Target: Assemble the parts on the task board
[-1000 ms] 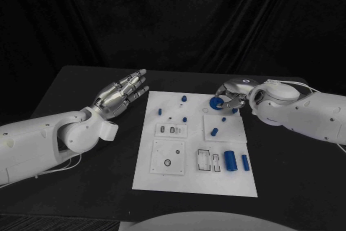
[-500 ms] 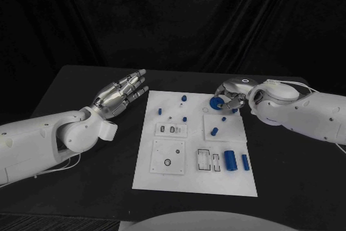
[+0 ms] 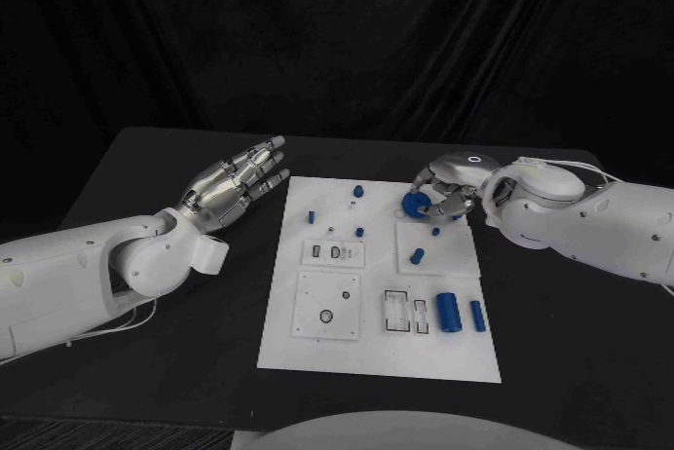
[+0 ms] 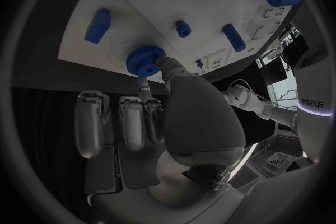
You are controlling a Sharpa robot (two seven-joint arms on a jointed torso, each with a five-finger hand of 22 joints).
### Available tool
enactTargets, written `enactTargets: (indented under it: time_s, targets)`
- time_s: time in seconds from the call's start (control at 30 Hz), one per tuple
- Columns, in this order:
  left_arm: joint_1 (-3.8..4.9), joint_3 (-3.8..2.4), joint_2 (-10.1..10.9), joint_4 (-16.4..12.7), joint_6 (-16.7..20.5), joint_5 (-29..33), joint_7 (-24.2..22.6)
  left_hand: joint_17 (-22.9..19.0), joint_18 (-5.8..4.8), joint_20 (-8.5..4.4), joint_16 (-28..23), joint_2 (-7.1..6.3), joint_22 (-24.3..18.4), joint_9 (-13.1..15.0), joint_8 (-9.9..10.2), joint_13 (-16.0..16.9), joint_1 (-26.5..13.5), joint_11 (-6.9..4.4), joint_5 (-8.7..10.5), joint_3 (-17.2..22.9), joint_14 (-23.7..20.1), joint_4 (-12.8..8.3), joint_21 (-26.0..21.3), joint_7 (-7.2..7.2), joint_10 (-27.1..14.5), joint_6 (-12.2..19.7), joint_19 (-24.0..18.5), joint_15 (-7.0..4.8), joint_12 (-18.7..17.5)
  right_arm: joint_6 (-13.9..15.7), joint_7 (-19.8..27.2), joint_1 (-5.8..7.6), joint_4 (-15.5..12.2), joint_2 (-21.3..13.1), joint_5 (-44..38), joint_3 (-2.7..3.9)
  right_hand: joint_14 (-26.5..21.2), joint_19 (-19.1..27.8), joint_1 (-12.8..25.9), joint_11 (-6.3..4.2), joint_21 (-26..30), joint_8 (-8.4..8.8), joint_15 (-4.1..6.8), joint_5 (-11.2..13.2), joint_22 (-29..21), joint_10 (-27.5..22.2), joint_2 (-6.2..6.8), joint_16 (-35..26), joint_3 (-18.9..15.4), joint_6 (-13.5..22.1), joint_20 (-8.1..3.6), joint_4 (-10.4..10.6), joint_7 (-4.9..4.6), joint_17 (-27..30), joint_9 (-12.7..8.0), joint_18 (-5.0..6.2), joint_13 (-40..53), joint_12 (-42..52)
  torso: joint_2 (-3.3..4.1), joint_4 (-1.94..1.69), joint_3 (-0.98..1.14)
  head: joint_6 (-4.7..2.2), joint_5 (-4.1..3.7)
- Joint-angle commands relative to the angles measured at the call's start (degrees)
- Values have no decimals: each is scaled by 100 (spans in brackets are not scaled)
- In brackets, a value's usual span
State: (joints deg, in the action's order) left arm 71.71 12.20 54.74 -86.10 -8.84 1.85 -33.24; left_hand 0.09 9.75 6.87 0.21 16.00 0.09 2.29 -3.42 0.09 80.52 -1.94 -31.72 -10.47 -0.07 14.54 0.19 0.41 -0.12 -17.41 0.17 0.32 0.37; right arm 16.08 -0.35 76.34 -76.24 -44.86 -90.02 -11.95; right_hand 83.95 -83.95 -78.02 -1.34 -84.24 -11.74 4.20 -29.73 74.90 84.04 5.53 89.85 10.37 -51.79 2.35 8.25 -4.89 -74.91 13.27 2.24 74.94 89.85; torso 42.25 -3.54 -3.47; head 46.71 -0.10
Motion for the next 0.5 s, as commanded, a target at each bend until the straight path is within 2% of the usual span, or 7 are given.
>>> enactTargets:
  time_s: [0.03,0.27,0.5]
  targets:
    - [1,-4,-11,3,-125,-26,-11,-9,56,46,-21,18,-9,-7,-29,-9,48,24,-18,31,7,-6,-19,1,12,55,-17,42,-37,117,-4,64,-101,14,-45,8,605,-140,61,43,-22,-710,-11,73,1051,596,-1,15,29,-26,-5,-6,87,-1509,842,-34,1506,15,-1,2,-2,3,-3]
    - [1,-4,-25,20,-140,-26,11,-9,55,54,-21,16,-9,-6,-30,-9,49,22,-20,34,7,-7,-19,-1,12,58,-17,59,-37,21,-17,132,-181,165,-46,8,605,-140,80,50,-18,-732,-16,138,1052,596,-3,15,35,-11,1,5,78,-1509,864,-33,1506,15,-2,-12,-6,1,-28]
    - [1,-4,-73,48,-168,-26,40,-9,53,62,-21,12,-9,-6,-33,-9,49,19,-21,36,7,-9,-19,-2,12,57,-17,73,-37,-88,41,150,-82,504,-46,9,605,-137,91,58,-13,-749,-23,201,1050,596,-12,15,46,-1,7,13,70,-1509,882,-32,1506,15,3,-16,-7,-14,-69]
